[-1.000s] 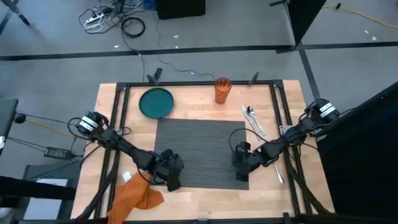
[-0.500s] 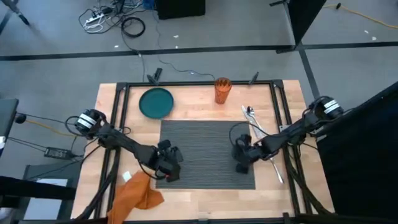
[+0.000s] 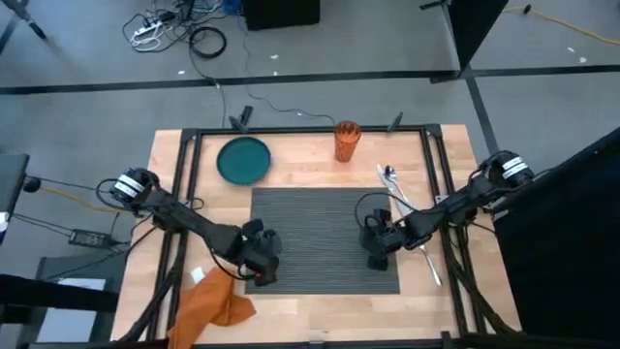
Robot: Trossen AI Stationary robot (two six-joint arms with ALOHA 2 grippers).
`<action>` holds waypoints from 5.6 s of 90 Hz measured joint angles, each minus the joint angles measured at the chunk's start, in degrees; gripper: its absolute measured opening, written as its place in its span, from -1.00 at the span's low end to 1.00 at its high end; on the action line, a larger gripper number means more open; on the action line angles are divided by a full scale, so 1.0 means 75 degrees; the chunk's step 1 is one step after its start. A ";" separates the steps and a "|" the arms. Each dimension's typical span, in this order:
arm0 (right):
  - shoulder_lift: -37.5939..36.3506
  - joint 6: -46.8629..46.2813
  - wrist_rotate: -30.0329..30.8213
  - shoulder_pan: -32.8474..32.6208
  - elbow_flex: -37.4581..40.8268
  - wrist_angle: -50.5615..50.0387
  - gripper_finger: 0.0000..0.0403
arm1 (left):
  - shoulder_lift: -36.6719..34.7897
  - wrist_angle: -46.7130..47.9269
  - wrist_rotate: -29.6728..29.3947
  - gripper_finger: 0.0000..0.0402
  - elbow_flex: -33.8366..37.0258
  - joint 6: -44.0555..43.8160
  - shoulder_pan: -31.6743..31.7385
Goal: Set table place
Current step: Prepare the black table placemat, then fold the orange table napkin
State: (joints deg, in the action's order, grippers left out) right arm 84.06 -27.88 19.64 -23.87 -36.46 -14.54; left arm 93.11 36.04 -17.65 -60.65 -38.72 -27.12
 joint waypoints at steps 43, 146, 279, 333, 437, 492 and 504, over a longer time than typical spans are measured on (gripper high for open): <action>-0.0101 0.0137 -0.0343 -0.0220 -0.0009 0.0412 -0.75 | 0.0213 -0.1853 0.1617 -0.46 -0.0793 0.3289 0.0866; -0.0098 -0.1156 0.0028 -0.1726 -0.0012 0.0677 -0.24 | 0.2935 0.2181 0.2250 -0.31 -0.2790 -0.3732 -0.3401; -0.1443 0.2490 0.0363 0.0280 -0.0014 0.3814 -0.05 | 0.1520 0.6857 -0.3825 -1.00 -0.8298 0.1510 0.0135; 0.0847 0.2760 0.1461 0.0664 -0.0019 0.6008 0.07 | 0.1503 0.5919 -0.5215 -1.00 -0.8298 0.2400 0.1968; 0.6646 0.3580 0.1911 0.1690 -0.4136 0.8532 -0.14 | 0.1506 0.5335 -0.5211 -1.00 -0.8295 0.2935 0.1974; 0.5448 0.4935 0.1885 0.1446 -0.4194 0.7486 -0.99 | 0.1506 0.5666 -0.5059 -1.00 -0.8290 0.2952 0.1974; 0.4279 0.4684 0.1802 0.1162 -0.4191 0.4917 -1.00 | 0.1492 0.6314 -0.5108 -1.00 -0.8290 0.2732 0.1974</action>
State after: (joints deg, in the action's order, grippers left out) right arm 116.15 7.25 33.15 -15.16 -67.90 22.34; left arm 104.30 83.39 -55.96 -122.83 -18.23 -12.32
